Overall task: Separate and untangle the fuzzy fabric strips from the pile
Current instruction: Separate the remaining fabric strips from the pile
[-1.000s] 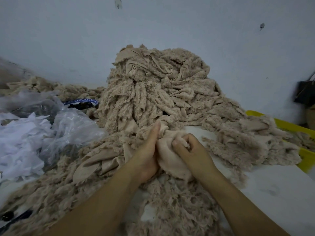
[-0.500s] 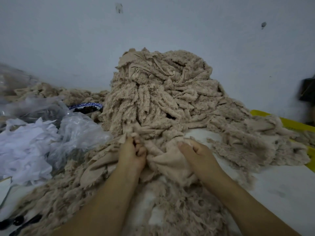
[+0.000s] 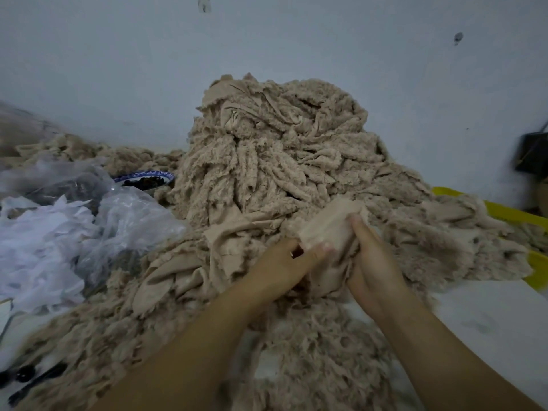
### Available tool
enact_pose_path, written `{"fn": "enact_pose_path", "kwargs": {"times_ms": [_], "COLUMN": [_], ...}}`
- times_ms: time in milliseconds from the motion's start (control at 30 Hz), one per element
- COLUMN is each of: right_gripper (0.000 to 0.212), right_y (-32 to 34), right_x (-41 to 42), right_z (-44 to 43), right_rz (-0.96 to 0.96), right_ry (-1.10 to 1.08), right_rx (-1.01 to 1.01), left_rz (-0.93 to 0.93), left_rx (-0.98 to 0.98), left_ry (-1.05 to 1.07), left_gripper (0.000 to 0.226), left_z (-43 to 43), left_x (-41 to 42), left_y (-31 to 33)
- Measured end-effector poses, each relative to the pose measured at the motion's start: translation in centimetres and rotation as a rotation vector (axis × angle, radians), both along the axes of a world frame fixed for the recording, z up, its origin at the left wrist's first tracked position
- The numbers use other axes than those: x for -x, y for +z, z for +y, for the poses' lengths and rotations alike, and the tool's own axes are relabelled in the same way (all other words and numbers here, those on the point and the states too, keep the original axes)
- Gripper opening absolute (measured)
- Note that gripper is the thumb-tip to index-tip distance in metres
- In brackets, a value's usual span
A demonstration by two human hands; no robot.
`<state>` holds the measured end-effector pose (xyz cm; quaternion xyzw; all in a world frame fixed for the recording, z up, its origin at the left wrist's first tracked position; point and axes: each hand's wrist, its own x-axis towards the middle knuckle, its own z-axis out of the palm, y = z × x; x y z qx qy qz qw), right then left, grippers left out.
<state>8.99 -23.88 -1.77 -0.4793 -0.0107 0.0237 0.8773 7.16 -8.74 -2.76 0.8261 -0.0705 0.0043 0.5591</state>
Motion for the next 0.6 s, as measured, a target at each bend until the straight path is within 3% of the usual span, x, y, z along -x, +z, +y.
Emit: {"fn": "enact_pose_path", "kwargs": {"times_ms": [67,133,267,367,533,600], "right_gripper": [0.045,0.056,0.076,0.087,0.045,0.019], "right_y": [0.2,0.1,-1.0,-1.9,-2.1,-2.3], "right_x": [0.2,0.3,0.5,0.6,0.7,0.4], "right_z": [-0.3,-0.6,-0.2,0.4,0.6,0.7], "right_rz": [0.014,0.004,-0.089,-0.142,-0.292,-0.324], "right_ry": [0.015,0.037,0.108,0.210,0.221,0.170], "right_rx": [-0.002,0.061,0.346,0.518,0.725,0.849], "left_rz": [-0.047,-0.047,0.140,0.207,0.240,0.220], "left_rx": [-0.086,-0.004,0.590,0.790,1.004,1.081], "left_ry": [-0.002,0.033,0.055,0.109,0.214,0.254], "left_gripper": [0.057,0.051,0.033,0.040,0.027,0.023], "left_z": [0.0,-0.1,-0.2,0.1,0.4,0.3], "left_x": [-0.2,0.0,-0.1,-0.2,-0.4,-0.5], "left_y": [-0.6,-0.6,1.2,2.0,2.4,1.9]}}
